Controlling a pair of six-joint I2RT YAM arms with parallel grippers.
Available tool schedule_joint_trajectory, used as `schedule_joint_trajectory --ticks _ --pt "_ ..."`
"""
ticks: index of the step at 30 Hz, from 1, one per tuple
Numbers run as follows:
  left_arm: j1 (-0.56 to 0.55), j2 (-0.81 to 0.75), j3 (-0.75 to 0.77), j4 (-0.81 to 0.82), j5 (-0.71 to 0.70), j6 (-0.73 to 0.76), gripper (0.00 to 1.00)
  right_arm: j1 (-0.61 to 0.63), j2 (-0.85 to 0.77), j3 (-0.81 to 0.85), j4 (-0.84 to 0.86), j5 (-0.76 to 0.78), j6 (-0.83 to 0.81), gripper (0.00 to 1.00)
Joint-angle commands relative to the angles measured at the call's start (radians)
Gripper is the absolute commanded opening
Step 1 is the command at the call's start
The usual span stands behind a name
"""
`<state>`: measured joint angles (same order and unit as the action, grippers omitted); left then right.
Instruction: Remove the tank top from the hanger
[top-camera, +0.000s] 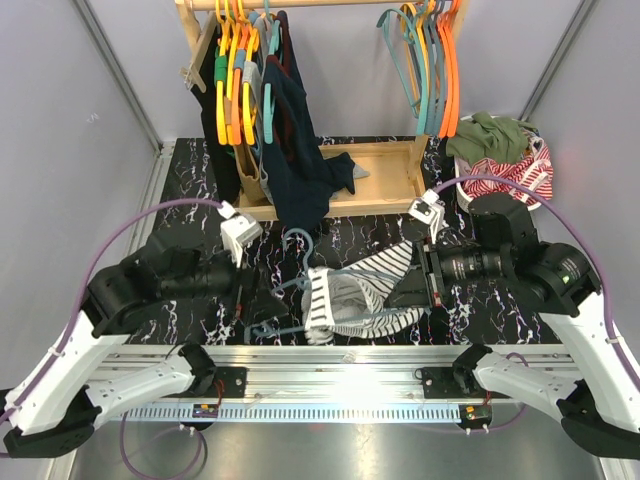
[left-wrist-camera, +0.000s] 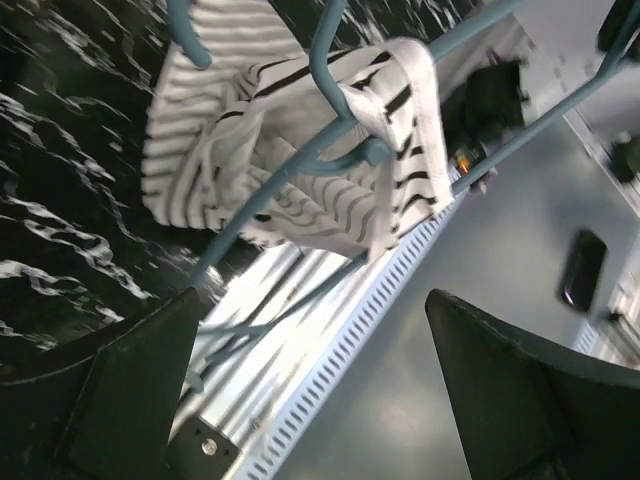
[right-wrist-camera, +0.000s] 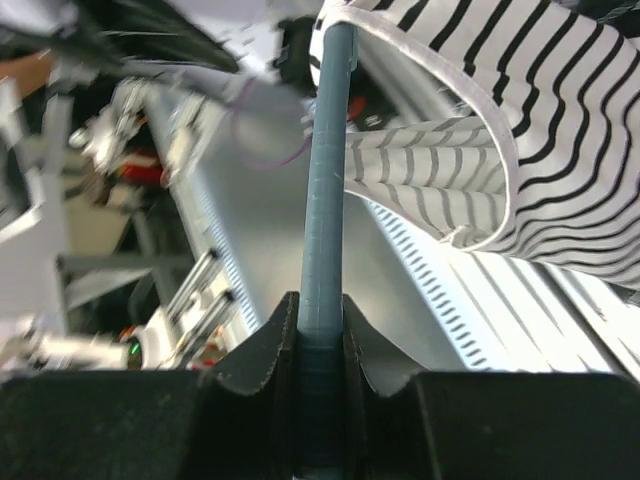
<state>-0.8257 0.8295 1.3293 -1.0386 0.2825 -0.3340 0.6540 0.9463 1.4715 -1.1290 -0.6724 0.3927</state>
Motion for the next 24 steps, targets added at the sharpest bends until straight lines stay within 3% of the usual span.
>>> schedule_joint_trajectory --ticks 1,5,8,9,11,12,13,14,15,16,18,19,20,22,23,24 --pt "0.0 -0.056 -0.062 -0.035 0.216 0.039 0.99 -0.001 -0.012 0.036 0.054 -0.315 -0.04 0.0" --pt "-0.001 -0.13 -0.09 -0.064 0.28 0.056 0.99 0.001 -0.003 0.038 0.075 -0.424 -0.038 0.0" --pt "-0.001 -0.159 -0.13 -0.041 0.4 0.05 0.99 -0.001 -0.001 0.03 0.121 -0.493 -0.017 0.0" --pt "-0.001 -0.164 -0.142 0.009 0.503 0.043 0.96 -0.001 0.002 0.023 0.133 -0.51 -0.012 0.0" --pt "-0.001 -0.185 -0.206 0.098 0.616 -0.023 0.81 -0.001 0.006 0.018 0.169 -0.517 0.003 0.0" --pt "-0.003 -0.191 -0.244 0.182 0.705 -0.071 0.58 -0.001 0.015 0.018 0.172 -0.509 0.005 0.0" --pt "-0.001 -0.197 -0.255 0.21 0.734 -0.085 0.49 -0.002 0.022 0.019 0.172 -0.5 -0.003 0.02" --pt "-0.001 -0.202 -0.259 0.222 0.747 -0.086 0.34 -0.001 0.028 0.019 0.17 -0.469 -0.005 0.09" --pt "-0.001 -0.202 -0.254 0.198 0.723 -0.08 0.0 -0.001 0.035 0.023 0.172 -0.442 -0.008 0.15" --pt "-0.001 -0.199 -0.233 0.166 0.689 -0.042 0.0 -0.001 0.054 0.027 0.158 -0.408 -0.018 0.24" --pt "-0.001 -0.19 -0.2 0.103 0.608 0.002 0.0 -0.001 0.084 0.052 0.127 -0.244 -0.029 0.58" --pt "-0.001 -0.179 -0.188 0.083 0.572 0.01 0.0 -0.001 0.092 0.058 0.112 -0.189 -0.029 0.87" --pt "-0.001 -0.173 -0.173 0.048 0.484 0.015 0.0 -0.001 0.098 0.076 0.113 -0.065 -0.031 0.99" --pt "-0.001 -0.158 -0.131 0.023 0.388 0.015 0.0 -0.001 0.1 0.093 0.101 0.136 0.018 1.0" --pt "-0.001 -0.155 -0.116 0.009 0.333 0.007 0.0 -0.001 0.092 0.104 0.097 0.354 0.035 1.0" --pt "-0.003 -0.15 -0.093 0.006 0.217 -0.019 0.0 -0.002 0.069 0.102 0.1 0.461 0.055 1.0"
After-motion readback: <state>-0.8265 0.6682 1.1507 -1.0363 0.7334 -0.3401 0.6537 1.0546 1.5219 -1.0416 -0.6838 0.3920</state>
